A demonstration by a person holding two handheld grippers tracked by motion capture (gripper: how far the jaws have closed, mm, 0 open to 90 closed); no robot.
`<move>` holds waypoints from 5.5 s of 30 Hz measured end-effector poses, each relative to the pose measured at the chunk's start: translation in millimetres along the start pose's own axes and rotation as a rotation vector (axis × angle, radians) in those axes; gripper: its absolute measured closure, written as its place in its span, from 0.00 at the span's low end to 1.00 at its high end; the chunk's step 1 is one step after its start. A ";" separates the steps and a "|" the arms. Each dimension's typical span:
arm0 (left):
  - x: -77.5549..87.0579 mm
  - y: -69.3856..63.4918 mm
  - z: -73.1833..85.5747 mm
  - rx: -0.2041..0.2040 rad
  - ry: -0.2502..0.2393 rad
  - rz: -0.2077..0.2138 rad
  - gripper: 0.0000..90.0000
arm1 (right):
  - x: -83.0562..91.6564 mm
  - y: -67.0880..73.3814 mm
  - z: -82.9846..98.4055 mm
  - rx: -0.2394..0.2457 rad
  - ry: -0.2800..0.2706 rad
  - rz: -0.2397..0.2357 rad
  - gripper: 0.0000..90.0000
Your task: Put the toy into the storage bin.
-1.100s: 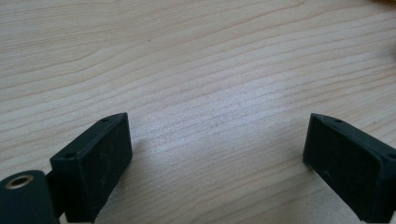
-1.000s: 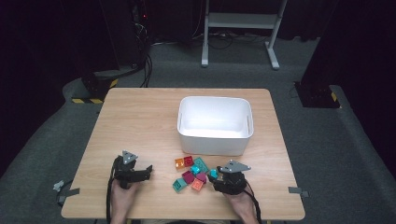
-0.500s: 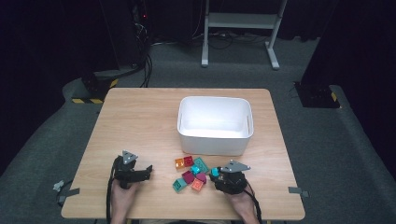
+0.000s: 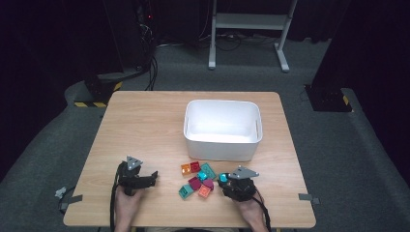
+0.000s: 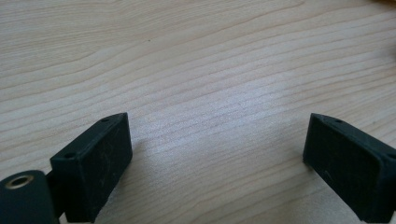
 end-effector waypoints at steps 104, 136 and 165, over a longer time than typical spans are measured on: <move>-0.1 0.1 0.0 -0.001 -0.001 0.000 0.09 | 104.2 -19.8 -150.9 0.062 -0.215 -0.083 0.65; -0.1 0.0 -0.1 0.000 -0.002 -0.001 0.09 | 81.0 -59.5 -164.4 -0.009 -0.163 -0.015 0.64; -0.1 0.0 -0.1 0.001 -0.001 0.000 0.09 | 58.6 -84.1 -158.4 -0.043 -0.094 0.069 0.62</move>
Point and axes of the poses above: each handheld gripper's, and its own axes: x roughly backward along the jaws, z roughly out of its underside, y roughly to its left, the point moved 8 cm from there along -x, roughly forward along the jaws, and after that the axes turned 9 degrees about -z, right-handed, at the moved point
